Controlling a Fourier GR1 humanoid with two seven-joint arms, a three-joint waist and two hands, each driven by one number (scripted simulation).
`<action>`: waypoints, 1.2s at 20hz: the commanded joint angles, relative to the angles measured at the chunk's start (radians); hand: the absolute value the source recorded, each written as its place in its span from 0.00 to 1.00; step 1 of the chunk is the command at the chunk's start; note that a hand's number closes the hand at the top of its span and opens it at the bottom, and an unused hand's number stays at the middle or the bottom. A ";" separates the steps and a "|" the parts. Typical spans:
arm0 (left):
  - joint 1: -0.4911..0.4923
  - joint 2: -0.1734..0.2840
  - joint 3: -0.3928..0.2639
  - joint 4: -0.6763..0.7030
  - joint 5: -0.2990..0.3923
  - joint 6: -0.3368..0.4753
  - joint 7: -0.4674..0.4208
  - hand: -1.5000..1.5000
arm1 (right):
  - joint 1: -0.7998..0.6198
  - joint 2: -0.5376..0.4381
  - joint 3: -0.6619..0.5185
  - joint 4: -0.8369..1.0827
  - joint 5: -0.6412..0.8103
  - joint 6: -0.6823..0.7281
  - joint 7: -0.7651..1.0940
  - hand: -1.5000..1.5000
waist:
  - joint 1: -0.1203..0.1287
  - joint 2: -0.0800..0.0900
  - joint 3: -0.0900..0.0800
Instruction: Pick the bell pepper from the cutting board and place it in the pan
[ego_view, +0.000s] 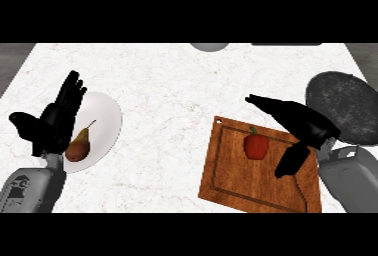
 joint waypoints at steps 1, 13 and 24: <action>0.053 -0.033 -0.008 -0.073 -0.024 0.005 0.026 0.50 | -0.005 0.025 -0.038 0.010 0.048 0.064 -0.012 0.00 | 0.001 -0.001 0.000; 0.021 -0.079 -0.001 -0.029 -0.073 0.016 -0.012 0.50 | -0.050 0.064 0.038 0.099 0.265 0.125 0.034 0.00 | 0.000 0.000 0.000; 0.009 -0.083 0.028 -0.039 -0.084 -0.029 0.021 0.50 | -0.098 0.161 0.018 0.308 0.421 0.076 -0.079 0.00 | 0.004 0.001 0.000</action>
